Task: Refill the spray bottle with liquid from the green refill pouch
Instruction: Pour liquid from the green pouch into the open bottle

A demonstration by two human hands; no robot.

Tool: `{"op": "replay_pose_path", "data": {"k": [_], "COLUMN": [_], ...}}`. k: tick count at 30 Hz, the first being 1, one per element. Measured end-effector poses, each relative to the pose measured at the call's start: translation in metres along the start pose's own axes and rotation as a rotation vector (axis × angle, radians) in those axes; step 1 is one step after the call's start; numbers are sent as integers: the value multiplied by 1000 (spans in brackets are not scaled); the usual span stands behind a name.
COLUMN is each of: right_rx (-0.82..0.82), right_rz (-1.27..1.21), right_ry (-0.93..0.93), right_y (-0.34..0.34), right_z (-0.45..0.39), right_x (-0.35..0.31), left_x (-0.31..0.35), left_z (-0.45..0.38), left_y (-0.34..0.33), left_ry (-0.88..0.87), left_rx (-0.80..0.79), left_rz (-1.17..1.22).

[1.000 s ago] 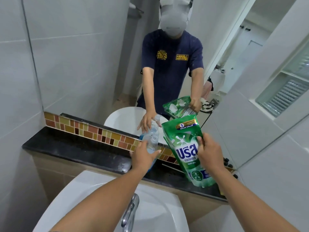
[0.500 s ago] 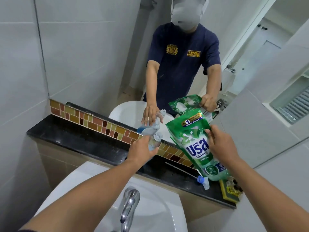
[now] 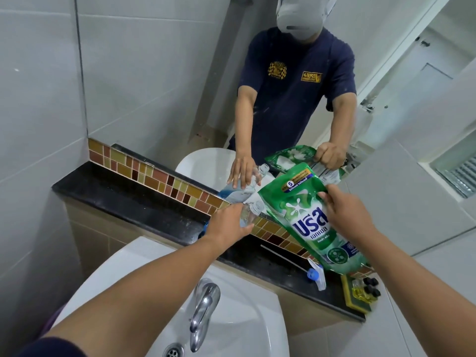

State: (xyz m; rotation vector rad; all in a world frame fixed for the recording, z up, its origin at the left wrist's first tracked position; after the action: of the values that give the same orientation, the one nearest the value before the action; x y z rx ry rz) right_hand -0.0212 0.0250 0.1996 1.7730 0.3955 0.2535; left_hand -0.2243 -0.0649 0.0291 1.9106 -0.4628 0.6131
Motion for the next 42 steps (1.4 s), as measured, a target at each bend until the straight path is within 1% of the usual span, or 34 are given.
{"op": "replay_pose_path", "data": {"k": [16, 42], "right_rx": [-32, -39], "right_rz": [132, 202], "right_ry": [51, 113], "right_y": [5, 13], "right_z": [-14, -23], "right_x": [-19, -27], "left_x": [-5, -4], "left_z": [0, 1], "left_y": [3, 0], "left_ry": [29, 2], "left_rx": [6, 10], "left_rz": [3, -28]}}
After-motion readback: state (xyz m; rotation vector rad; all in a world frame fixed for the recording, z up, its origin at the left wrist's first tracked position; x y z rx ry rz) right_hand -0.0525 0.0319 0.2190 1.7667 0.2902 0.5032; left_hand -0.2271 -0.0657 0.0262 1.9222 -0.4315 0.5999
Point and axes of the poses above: each hand's wrist, its own z-axis away from the middle knuckle, its own y-axis out of the back of the hand, x = y × z, the point moved 6 cm from there along -z, towards the middle knuckle, and after that the axes turned 15 degrees about -y, right-handed, at the moved point
